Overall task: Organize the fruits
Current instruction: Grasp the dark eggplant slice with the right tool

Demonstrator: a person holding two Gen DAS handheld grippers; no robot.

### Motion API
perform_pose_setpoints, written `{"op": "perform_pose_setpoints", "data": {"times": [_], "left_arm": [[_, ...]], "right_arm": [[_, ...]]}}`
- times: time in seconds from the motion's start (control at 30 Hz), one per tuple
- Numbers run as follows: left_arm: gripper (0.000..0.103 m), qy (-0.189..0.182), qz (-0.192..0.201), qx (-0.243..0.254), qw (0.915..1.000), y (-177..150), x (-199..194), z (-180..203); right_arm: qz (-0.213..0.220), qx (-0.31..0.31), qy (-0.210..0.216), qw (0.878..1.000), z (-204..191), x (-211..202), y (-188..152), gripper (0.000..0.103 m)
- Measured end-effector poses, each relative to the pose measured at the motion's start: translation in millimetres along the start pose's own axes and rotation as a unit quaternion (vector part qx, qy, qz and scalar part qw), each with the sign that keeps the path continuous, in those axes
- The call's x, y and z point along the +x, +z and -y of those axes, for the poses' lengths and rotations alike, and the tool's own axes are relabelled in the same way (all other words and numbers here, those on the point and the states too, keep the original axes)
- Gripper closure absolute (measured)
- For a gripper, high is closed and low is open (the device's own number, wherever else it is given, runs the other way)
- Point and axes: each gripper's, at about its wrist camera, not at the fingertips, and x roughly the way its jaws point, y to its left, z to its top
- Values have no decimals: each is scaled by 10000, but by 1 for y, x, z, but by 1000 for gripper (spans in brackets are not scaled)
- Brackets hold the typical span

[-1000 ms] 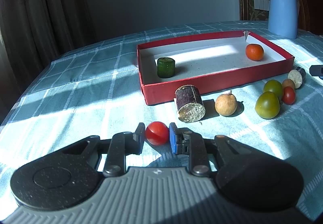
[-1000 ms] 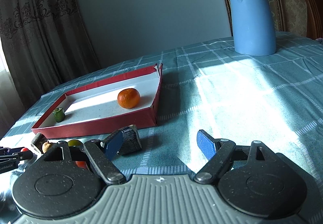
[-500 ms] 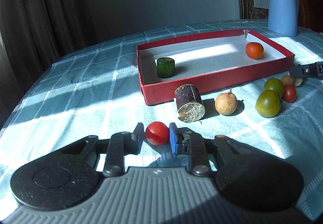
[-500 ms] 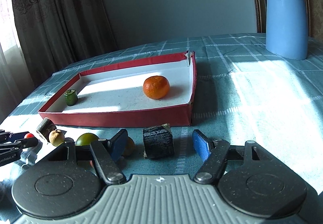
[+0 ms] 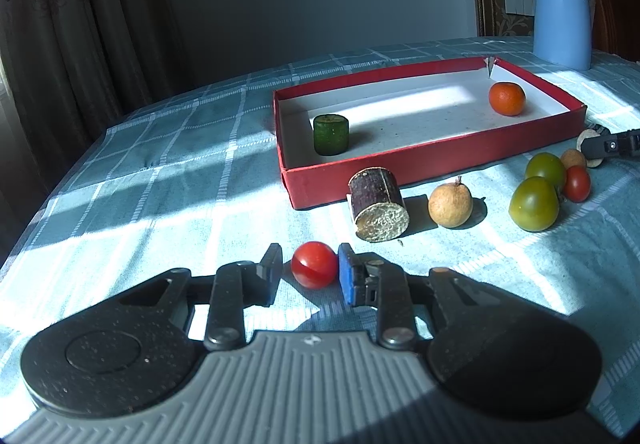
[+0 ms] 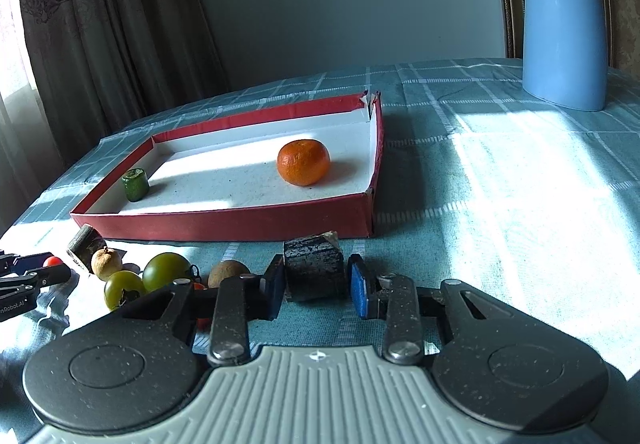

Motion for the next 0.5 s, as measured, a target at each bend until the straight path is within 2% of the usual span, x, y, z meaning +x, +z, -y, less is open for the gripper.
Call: {"op": "perform_pose_setpoints", "data": {"times": [0.1, 0.5], "left_arm": [[82, -56, 14, 63, 10000, 0, 0, 2], [81, 15, 69, 28, 10000, 0, -2, 2]], "right_arm": [[30, -15, -56, 10000, -1, -1, 0, 72], [288, 111, -150, 9994, 5, -10, -1, 72]]}}
